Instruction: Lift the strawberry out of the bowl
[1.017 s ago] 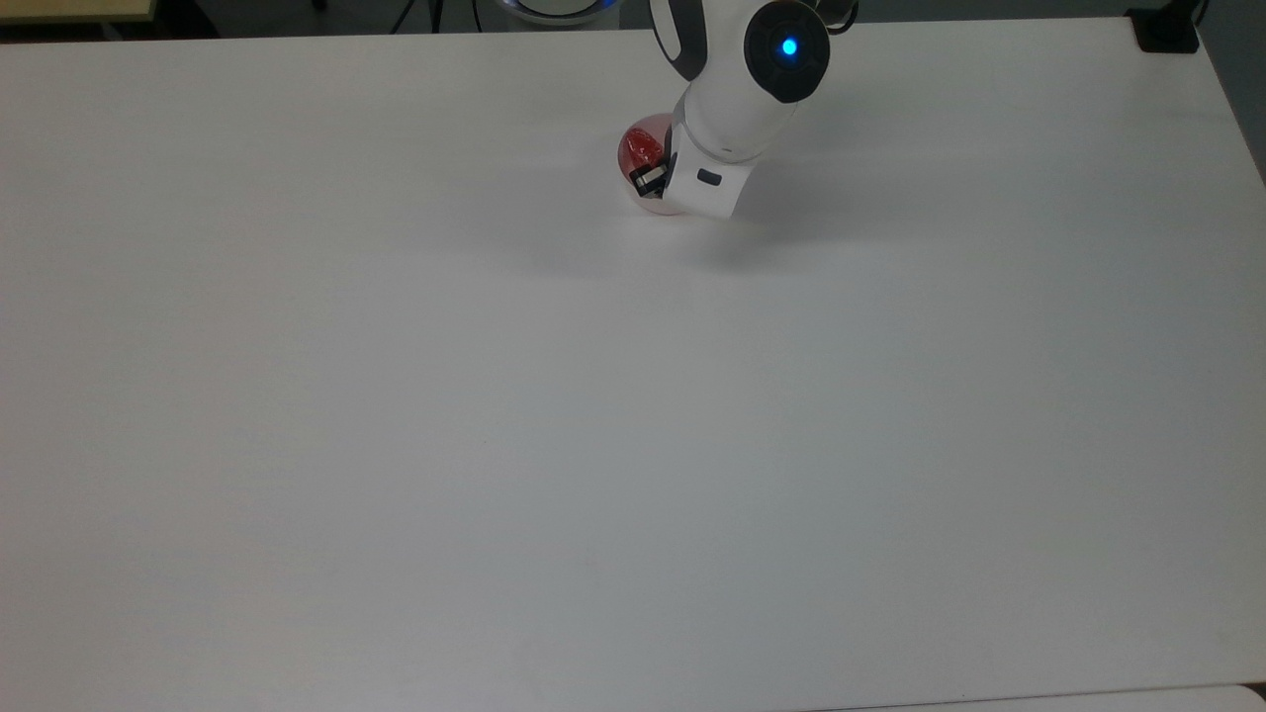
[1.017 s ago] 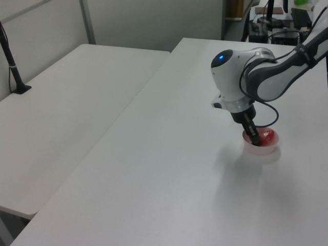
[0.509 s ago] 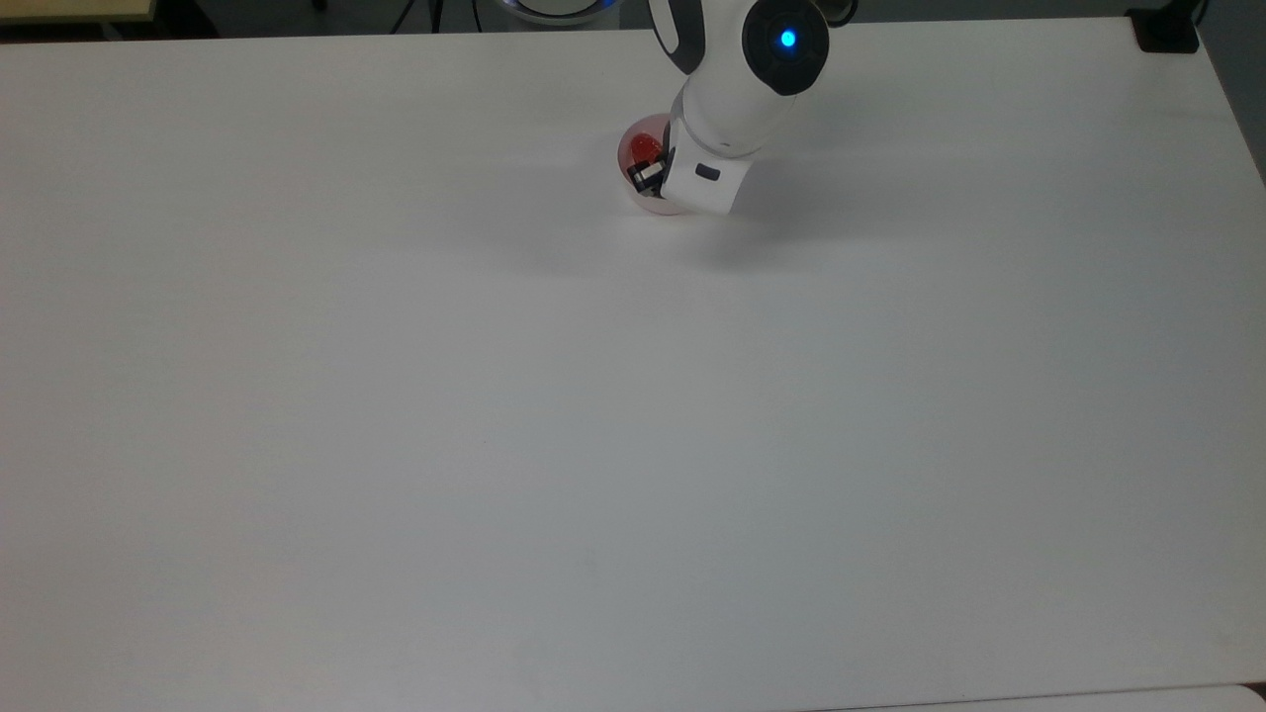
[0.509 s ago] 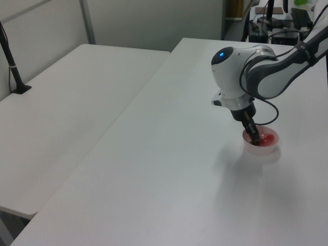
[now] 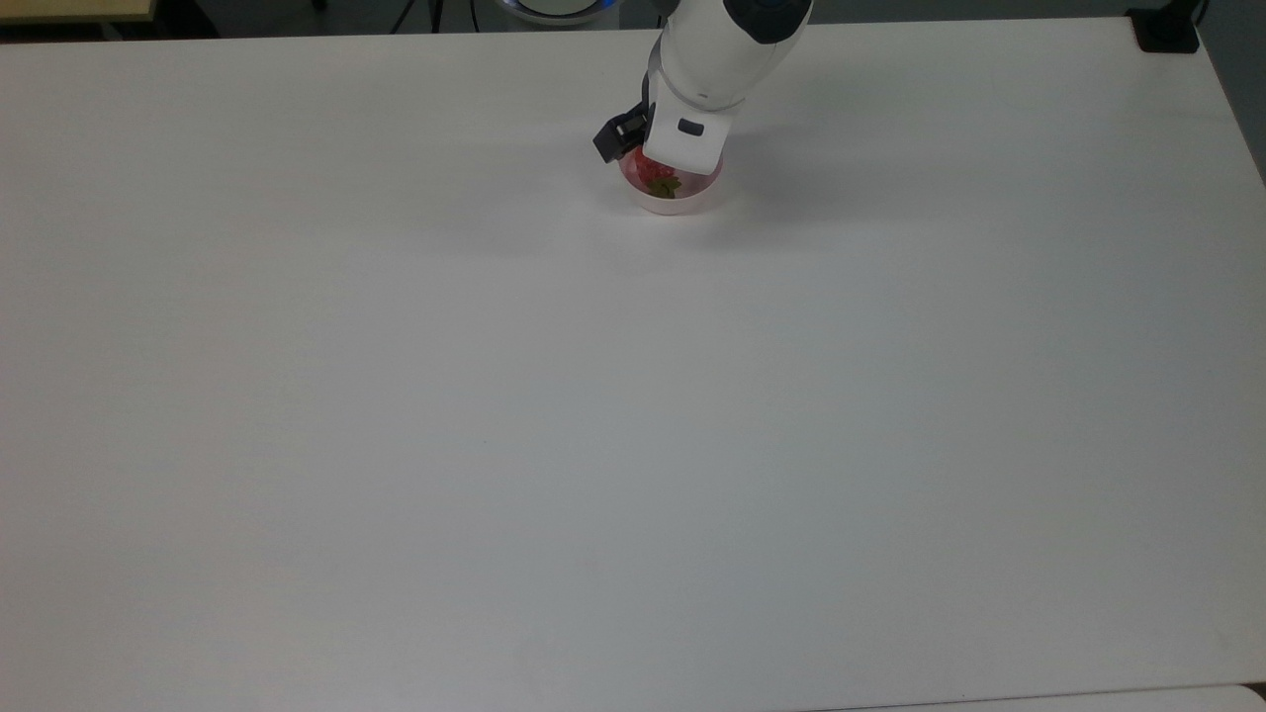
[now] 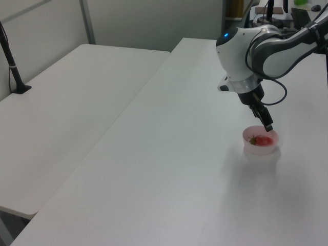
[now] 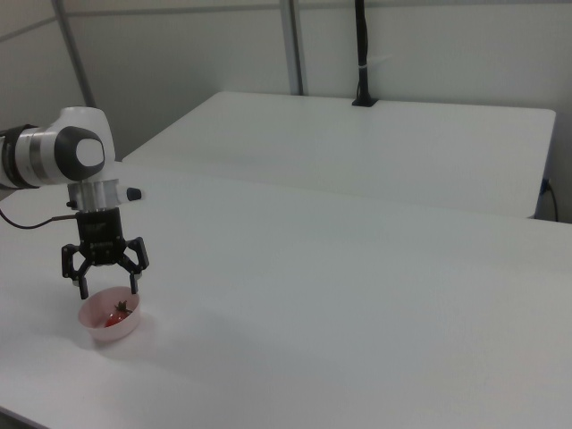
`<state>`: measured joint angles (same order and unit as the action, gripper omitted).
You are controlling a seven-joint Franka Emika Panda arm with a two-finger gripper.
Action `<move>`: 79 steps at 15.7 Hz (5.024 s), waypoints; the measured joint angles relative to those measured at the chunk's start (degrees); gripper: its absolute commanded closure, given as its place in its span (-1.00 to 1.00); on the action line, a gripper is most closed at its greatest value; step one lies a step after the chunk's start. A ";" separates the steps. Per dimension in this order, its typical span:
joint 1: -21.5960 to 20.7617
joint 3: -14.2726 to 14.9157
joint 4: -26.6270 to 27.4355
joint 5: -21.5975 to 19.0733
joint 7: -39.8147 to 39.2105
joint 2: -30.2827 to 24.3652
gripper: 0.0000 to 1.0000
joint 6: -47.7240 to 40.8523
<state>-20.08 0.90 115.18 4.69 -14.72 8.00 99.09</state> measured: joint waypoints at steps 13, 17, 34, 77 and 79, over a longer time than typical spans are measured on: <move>-1.27 -0.19 3.46 0.00 -0.39 2.11 -0.57 5.74; -1.26 -0.19 6.14 0.00 -0.97 2.11 -0.53 8.71; -1.02 -0.18 6.69 0.00 -3.90 1.31 0.32 8.71; 23.40 4.68 -11.73 -2.61 -0.47 -9.87 -1.00 4.71; 23.90 2.71 -12.37 -2.61 2.27 -10.41 -1.00 4.01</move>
<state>3.81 3.61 102.80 2.08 -12.44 -2.41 103.10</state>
